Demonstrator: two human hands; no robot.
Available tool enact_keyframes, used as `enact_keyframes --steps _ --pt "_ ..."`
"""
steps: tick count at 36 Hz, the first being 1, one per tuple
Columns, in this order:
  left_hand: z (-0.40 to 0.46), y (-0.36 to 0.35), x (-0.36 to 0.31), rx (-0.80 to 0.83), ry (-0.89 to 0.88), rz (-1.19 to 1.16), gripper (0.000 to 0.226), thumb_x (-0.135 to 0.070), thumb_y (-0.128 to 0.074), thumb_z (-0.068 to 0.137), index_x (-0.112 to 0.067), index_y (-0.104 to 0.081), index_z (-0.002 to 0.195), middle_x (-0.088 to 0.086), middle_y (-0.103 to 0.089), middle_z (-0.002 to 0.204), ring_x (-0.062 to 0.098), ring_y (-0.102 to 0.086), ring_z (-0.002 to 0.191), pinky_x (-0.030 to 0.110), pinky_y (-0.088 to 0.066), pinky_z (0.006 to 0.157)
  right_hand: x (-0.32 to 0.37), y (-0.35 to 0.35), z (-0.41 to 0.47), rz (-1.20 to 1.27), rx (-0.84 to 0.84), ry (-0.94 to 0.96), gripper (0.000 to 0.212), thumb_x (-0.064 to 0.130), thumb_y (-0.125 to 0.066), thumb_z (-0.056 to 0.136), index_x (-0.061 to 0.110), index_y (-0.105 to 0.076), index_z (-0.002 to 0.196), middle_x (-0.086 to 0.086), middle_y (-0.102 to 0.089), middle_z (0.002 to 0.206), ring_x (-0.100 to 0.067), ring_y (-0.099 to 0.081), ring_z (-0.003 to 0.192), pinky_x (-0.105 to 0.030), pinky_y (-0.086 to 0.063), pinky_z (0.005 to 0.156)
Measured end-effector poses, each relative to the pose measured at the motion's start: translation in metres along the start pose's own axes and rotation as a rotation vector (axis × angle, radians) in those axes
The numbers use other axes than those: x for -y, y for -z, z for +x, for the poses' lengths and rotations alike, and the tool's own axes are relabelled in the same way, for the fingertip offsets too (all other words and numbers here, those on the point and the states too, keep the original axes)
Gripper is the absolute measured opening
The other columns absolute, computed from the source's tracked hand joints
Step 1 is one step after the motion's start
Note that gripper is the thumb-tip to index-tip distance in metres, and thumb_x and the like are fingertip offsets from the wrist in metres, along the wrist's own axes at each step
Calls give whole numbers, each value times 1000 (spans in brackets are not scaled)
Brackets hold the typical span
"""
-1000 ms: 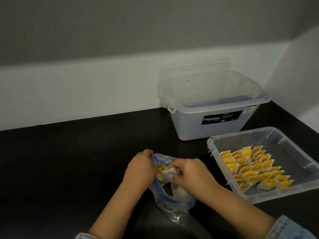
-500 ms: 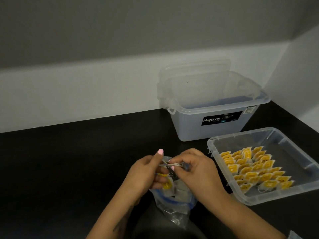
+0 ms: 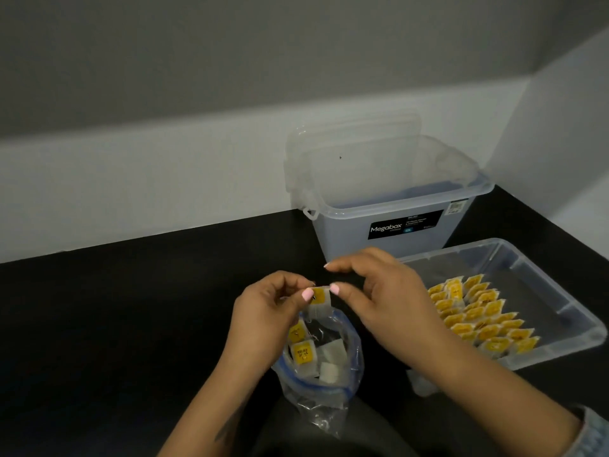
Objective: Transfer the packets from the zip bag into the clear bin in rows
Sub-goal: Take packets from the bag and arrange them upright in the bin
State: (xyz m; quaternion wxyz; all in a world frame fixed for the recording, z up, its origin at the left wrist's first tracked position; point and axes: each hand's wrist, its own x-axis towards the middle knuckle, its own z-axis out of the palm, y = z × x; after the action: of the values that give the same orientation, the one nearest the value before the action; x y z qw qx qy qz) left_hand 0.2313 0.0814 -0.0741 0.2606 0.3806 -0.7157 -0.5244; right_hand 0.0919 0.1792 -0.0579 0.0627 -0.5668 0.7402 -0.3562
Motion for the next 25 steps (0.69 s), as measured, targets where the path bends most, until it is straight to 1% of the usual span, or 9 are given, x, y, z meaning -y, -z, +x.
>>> enact_keyframes --steps 2,3,6,9,13,17,19,21,25 --pt "-1 -8 -6 9 -56 22 15 -15 -67 83 -29 -69 80 -13 -70 82 -1 -65 80 17 -54 70 -3 11 6 -68 71 5 25 32 -65 87 33 -66 111 18 -58 102 5 -54 86 -12 -43 77" --pt "-1 -13 -9 9 -79 26 17 -14 -68 82 -31 -69 78 -13 -70 81 -1 -65 80 15 -53 69 -4 16 8 -103 102 7 24 32 -65 87 33 -67 110 14 -62 103 0 -57 91 -20 -47 81" --pt "-1 -29 -17 -3 -125 23 22 -12 -72 78 -33 -68 80 -11 -70 76 0 -66 76 11 -51 67 -7 34 12 -209 182 1 18 32 -63 88 31 -70 105 8 -67 100 -11 -61 93 -33 -49 84" --pt "-2 -47 -26 5 -163 4 26 -10 -74 76 -29 -63 89 -9 -69 72 1 -67 74 11 -51 67 -14 58 11 -303 269 -6 18 35 -58 91 34 -68 106 10 -68 100 -7 -61 92 -28 -49 83" --pt "-2 -75 -42 21 -208 -46 29 -9 -76 73 -26 -59 90 -2 -71 71 2 -67 71 9 -50 63 -26 88 9 -359 356 -26 16 34 -61 90 36 -69 103 13 -69 96 -3 -61 89 -26 -51 81" --pt "-1 -104 -51 77 -216 -16 30 -16 -79 71 -29 -58 89 -10 -71 73 -2 -67 75 13 -51 70 -41 116 3 -425 415 -14 12 38 -61 89 33 -69 95 9 -68 88 -4 -60 81 -27 -52 77" --pt "2 -116 -51 86 -218 60 35 -22 -80 69 -35 -56 92 -14 -70 80 -6 -64 84 13 -51 75 -52 127 -2 -422 428 -26 11 36 -61 89 33 -69 95 9 -67 89 -3 -60 82 -22 -51 76" --pt "4 -125 -50 108 -215 205 45 -25 -80 70 -41 -53 101 -23 -63 101 -9 -56 101 13 -46 86 -66 137 -7 -433 443 -49 9 35 -62 88 33 -69 94 11 -67 90 -2 -61 82 -20 -50 77" --pt "5 -135 -43 126 -167 433 66 -24 -78 74 -39 -44 129 -17 -45 129 2 -39 125 28 -38 106 -95 148 -18 -456 517 -96 6 30 -64 89 34 -68 91 18 -64 84 3 -61 78 -14 -49 76"
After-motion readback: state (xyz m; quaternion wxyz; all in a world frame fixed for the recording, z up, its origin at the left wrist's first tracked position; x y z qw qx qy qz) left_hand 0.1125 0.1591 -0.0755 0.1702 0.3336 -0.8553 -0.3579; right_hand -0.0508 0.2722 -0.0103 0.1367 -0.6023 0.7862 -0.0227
